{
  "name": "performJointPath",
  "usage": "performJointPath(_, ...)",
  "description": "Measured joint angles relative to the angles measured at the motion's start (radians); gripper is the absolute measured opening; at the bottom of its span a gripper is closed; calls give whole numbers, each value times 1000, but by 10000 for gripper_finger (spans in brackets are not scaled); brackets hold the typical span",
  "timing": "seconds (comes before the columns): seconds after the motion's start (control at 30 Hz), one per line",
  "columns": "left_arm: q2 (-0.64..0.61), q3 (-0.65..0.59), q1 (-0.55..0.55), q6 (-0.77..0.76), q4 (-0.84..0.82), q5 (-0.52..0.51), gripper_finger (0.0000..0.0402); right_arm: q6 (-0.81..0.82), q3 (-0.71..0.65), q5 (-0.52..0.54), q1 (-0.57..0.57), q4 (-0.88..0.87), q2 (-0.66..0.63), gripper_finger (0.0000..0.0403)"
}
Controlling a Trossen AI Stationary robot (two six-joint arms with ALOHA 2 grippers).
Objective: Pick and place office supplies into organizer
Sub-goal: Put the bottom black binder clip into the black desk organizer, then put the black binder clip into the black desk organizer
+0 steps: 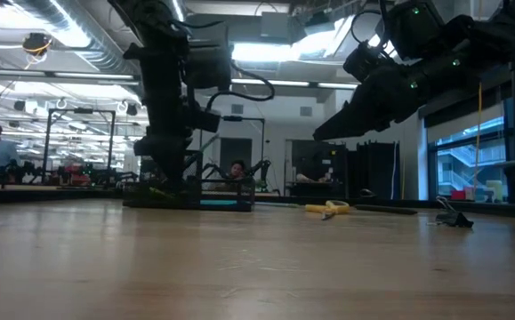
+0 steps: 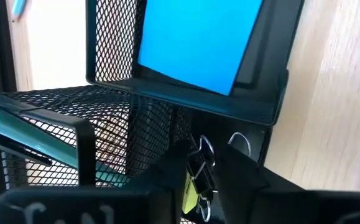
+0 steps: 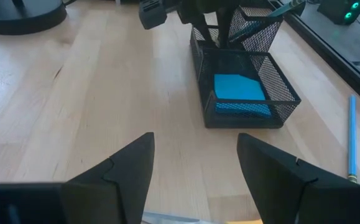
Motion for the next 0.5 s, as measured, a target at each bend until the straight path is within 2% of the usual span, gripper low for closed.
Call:
performJointPath(0.23, -105, 24, -8, -13, 2, 17, 86, 28, 0, 0, 0, 31, 0, 233)
performJointPath(0.5, -250, 18, -20, -22, 102, 190, 86, 60, 0, -1, 0, 56, 0, 233)
